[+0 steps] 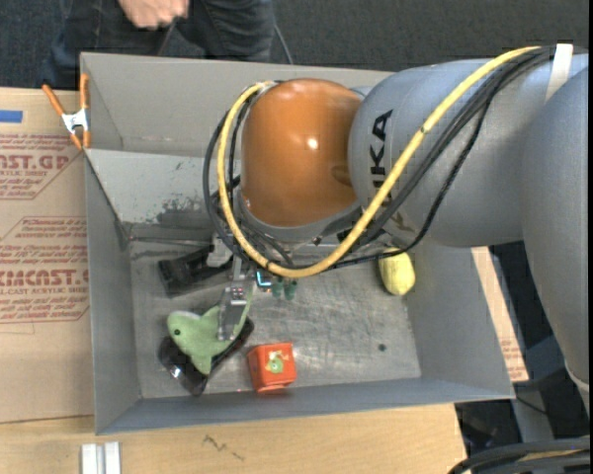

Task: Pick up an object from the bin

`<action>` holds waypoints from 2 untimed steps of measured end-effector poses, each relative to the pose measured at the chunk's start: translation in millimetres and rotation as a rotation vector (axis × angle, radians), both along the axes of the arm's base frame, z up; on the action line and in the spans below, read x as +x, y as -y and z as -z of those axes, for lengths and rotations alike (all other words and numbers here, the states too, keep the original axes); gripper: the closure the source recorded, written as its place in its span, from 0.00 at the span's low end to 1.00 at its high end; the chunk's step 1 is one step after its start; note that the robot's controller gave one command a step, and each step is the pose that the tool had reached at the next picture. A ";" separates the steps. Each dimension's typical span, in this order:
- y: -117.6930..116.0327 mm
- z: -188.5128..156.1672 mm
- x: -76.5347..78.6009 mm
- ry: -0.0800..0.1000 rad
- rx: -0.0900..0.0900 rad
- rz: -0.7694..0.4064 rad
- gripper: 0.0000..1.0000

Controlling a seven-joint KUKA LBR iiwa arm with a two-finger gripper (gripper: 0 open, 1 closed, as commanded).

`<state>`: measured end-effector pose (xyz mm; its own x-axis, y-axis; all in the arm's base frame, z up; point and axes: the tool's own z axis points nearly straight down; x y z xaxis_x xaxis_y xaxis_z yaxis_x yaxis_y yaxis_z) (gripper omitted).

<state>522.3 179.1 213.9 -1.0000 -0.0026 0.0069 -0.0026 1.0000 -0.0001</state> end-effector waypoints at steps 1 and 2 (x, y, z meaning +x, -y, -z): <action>1.0 -4.5 1.8 0.008 0.001 0.002 0.00; -4.4 38.2 1.6 0.015 0.003 0.055 0.00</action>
Offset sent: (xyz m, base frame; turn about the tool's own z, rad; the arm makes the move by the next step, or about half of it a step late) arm -0.0050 0.0159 -0.1439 0.1715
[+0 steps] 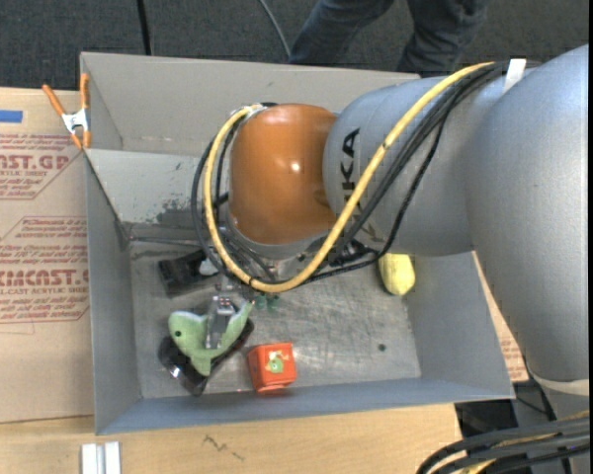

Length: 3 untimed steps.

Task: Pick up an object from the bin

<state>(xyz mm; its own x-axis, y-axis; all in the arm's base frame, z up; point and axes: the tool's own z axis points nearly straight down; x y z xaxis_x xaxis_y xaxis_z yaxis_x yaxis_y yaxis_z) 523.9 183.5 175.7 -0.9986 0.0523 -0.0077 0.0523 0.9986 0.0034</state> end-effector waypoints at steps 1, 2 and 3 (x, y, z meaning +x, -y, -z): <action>-0.9 43.4 1.0 -0.004 0.002 0.053 0.00; -5.0 41.2 8.3 0.037 0.018 0.054 1.00; -5.1 41.9 8.2 0.037 0.019 0.055 1.00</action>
Offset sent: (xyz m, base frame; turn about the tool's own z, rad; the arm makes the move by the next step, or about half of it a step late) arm 0.0051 -0.0194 -0.1057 -0.2925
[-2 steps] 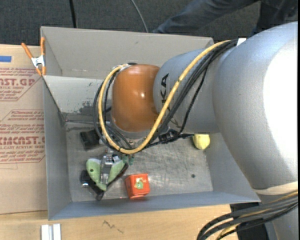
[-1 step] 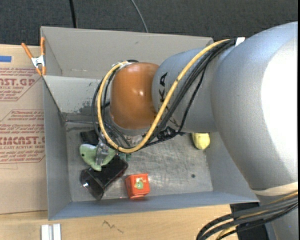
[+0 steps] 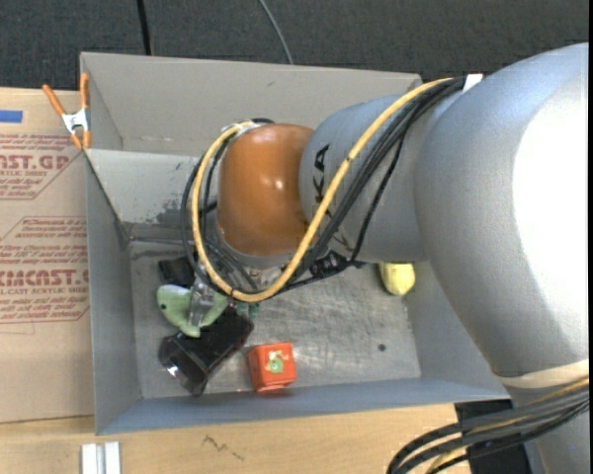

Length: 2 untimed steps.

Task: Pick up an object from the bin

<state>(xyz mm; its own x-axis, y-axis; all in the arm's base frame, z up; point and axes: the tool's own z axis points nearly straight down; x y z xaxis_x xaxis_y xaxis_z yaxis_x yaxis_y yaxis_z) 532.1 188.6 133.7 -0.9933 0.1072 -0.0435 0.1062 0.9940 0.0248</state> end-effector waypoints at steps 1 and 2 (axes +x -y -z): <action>-0.1 0.0 0.0 0.000 0.000 0.000 1.00; -0.2 0.1 0.0 0.000 0.000 0.000 1.00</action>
Offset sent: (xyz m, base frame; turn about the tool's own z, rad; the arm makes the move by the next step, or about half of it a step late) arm 0.0000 0.0000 0.0000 0.0000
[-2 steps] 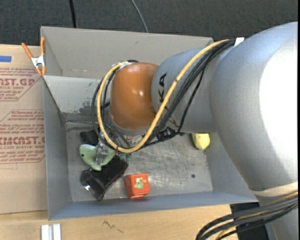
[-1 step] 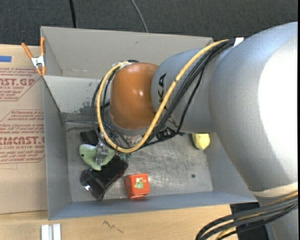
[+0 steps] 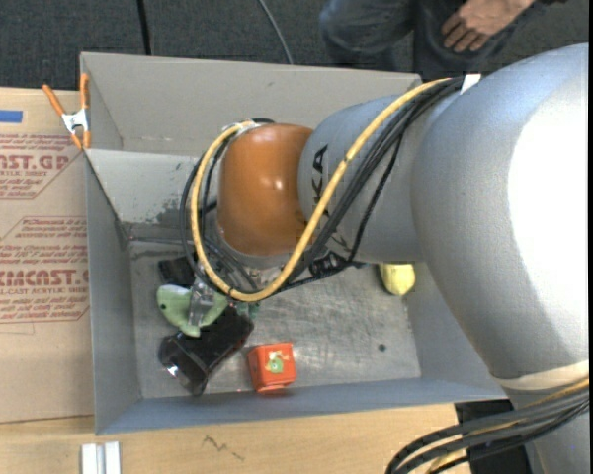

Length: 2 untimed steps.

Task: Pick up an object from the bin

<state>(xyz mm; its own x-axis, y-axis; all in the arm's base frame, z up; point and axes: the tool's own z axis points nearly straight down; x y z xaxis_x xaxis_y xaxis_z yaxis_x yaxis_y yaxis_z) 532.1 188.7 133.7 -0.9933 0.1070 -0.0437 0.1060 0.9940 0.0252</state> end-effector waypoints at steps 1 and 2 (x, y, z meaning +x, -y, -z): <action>0.0 0.0 0.0 0.000 0.000 0.000 1.00; 0.0 0.0 0.0 0.000 0.000 0.000 1.00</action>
Offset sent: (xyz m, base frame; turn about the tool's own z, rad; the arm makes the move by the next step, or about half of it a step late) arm 0.0000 0.0000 0.0000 0.0000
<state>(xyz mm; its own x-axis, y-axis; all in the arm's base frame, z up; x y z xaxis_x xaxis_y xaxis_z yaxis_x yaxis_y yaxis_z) 532.1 188.8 133.7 -0.9933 0.1072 -0.0437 0.1062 0.9940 0.0253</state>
